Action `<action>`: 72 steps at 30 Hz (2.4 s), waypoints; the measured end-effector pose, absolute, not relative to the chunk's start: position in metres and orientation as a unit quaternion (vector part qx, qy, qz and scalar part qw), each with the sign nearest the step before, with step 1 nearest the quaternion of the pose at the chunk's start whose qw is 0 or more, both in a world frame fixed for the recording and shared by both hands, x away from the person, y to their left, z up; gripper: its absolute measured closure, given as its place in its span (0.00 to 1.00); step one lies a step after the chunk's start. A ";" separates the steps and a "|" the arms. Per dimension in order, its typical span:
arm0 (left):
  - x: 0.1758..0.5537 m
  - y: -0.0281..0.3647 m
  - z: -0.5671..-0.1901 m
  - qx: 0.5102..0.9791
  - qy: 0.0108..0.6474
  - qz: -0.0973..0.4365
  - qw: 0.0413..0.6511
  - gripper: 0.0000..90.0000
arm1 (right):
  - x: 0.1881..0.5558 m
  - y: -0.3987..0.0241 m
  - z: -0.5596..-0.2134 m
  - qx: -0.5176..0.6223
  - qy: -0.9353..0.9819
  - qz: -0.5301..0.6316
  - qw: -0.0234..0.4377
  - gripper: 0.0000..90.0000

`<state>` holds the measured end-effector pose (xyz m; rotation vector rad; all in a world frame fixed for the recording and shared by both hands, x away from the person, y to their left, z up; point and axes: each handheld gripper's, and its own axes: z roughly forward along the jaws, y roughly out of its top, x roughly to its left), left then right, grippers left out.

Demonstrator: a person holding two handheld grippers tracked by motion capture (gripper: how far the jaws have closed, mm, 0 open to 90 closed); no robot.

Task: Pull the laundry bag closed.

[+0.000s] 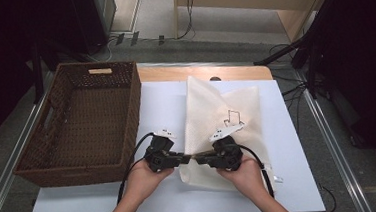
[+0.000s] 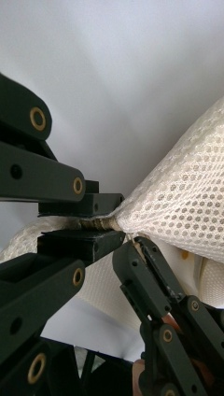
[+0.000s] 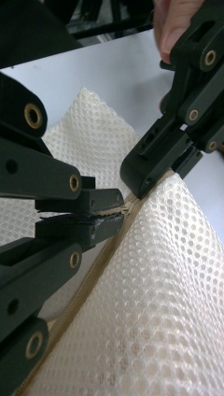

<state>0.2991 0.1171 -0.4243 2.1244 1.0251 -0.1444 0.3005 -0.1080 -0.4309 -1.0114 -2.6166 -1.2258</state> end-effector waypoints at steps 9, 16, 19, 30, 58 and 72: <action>0.301 0.124 -0.423 0.828 0.413 -0.040 0.376 0.93 | 0.304 -0.123 -0.428 -0.349 -0.850 -0.392 0.034 0.98; 0.300 0.123 -0.423 0.830 0.414 -0.032 0.372 0.93 | 0.303 -0.124 -0.427 -0.348 -0.851 -0.392 0.035 0.98; 0.300 0.124 -0.423 0.831 0.418 -0.026 0.367 0.93 | 0.303 -0.126 -0.427 -0.349 -0.853 -0.387 0.031 0.98; 0.300 0.124 -0.421 0.829 0.424 -0.021 0.365 0.93 | 0.303 -0.133 -0.424 -0.355 -0.851 -0.386 0.039 0.98; 0.304 0.125 -0.418 0.833 0.424 -0.008 0.355 0.92 | 0.303 -0.147 -0.424 -0.367 -0.844 -0.388 0.051 0.98; 0.309 0.124 -0.421 0.835 0.426 -0.009 0.349 0.92 | 0.301 -0.161 -0.420 -0.381 -0.836 -0.392 0.058 0.98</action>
